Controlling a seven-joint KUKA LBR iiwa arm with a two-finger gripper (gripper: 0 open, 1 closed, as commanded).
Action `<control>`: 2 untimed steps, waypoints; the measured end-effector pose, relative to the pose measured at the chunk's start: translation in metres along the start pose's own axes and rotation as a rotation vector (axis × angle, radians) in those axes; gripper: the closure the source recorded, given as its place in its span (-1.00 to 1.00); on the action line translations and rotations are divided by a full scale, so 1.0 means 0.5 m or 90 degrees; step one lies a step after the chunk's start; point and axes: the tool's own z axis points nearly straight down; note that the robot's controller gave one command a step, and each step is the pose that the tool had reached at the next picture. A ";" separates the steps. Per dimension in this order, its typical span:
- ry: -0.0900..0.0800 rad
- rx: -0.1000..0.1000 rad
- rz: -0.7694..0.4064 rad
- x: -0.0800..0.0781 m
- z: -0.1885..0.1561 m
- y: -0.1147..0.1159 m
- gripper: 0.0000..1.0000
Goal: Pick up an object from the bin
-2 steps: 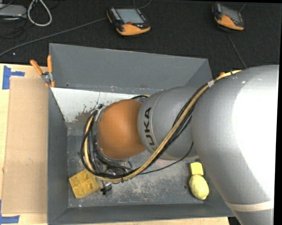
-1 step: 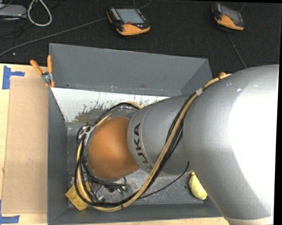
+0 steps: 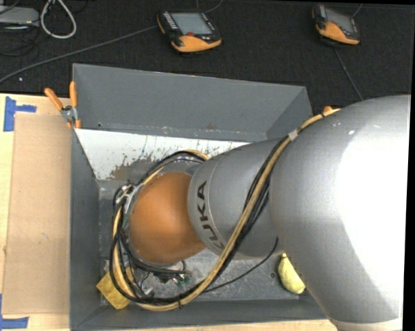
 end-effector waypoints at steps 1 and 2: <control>-0.003 0.001 0.013 0.009 0.007 -0.018 1.00; -0.003 0.001 0.002 0.010 0.008 -0.020 1.00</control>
Offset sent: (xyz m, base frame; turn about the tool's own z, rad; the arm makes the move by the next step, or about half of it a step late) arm -0.0033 -0.0089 -0.0044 -0.0498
